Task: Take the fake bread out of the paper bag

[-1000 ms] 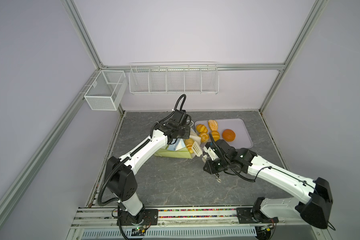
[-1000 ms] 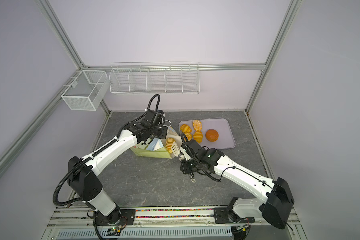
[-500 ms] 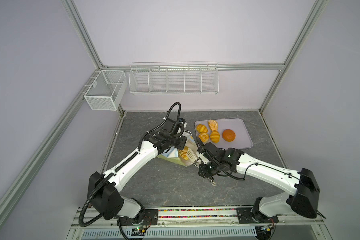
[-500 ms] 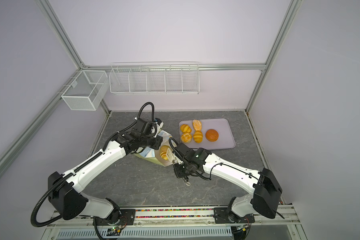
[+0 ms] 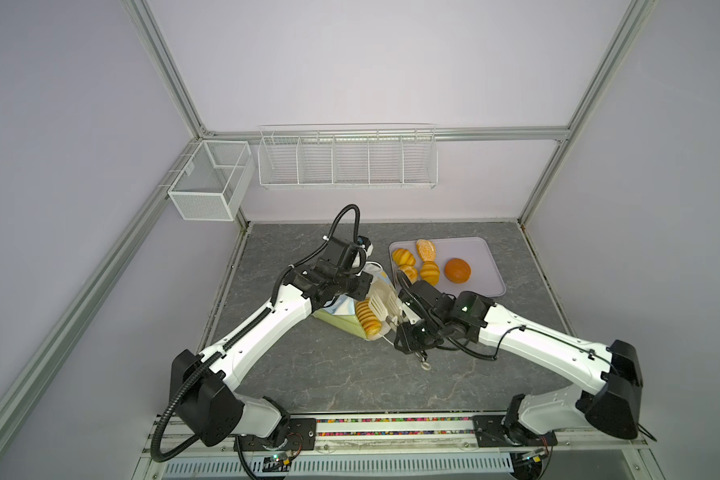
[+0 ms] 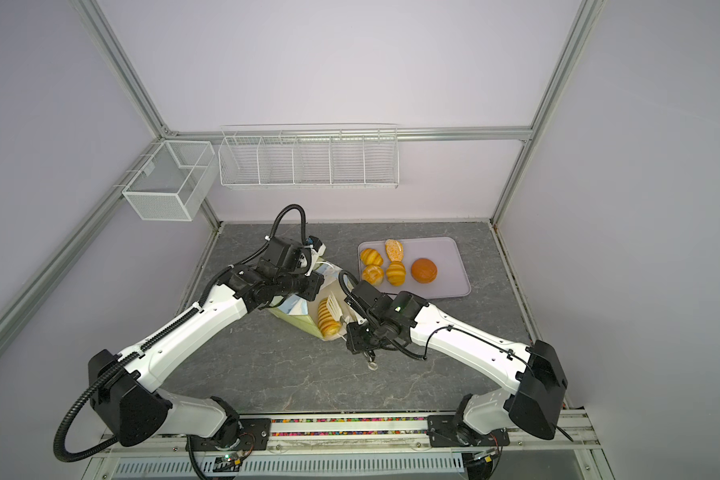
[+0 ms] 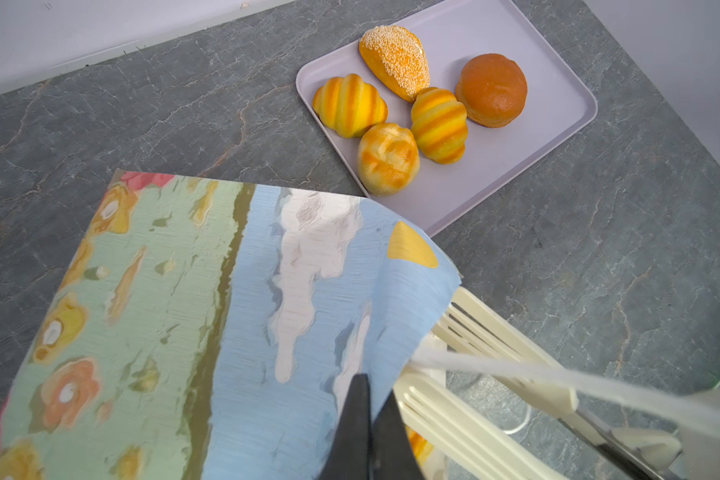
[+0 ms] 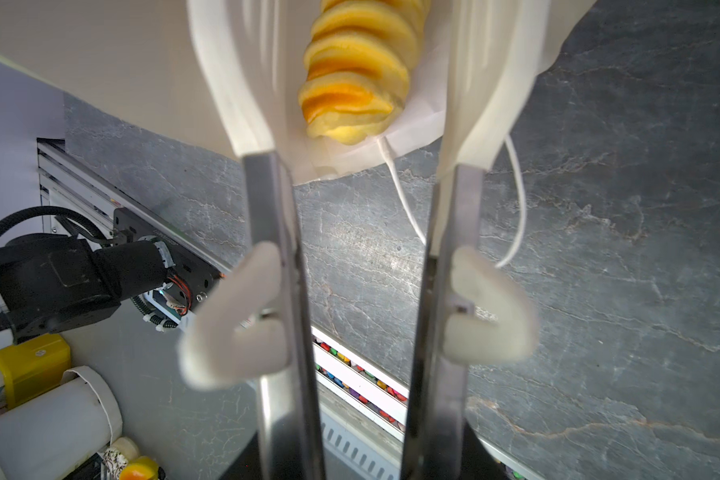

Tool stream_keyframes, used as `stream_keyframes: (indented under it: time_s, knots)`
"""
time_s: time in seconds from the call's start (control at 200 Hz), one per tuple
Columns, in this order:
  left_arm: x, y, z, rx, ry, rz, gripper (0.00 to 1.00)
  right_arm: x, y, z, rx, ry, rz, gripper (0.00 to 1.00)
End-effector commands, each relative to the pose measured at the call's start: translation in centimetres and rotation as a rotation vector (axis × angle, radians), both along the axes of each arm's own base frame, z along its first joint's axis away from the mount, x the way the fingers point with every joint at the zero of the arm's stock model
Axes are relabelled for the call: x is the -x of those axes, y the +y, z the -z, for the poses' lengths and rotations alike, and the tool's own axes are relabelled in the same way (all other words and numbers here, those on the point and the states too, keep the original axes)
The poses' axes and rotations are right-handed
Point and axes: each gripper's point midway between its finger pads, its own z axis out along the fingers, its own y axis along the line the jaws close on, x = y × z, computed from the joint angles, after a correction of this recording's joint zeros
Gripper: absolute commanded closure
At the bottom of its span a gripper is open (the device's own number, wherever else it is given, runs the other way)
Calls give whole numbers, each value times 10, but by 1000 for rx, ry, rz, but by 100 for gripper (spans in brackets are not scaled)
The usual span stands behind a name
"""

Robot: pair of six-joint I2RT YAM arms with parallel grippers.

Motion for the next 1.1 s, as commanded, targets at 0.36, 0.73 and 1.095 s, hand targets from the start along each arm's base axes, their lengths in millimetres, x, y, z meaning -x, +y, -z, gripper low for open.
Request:
stream_keyframes:
  time_s: [0.36, 0.73, 1.095]
  knots:
    - [12, -3, -24, 67, -31, 48, 100, 17, 25, -3, 32, 70, -68, 52]
    - [16, -2, -30, 81, -47, 57, 100, 30, 20, 19, 210, 104, -140, 52]
    - [16, 1, -27, 69, -53, 51, 100, 38, 10, 25, 362, 104, -207, 51]
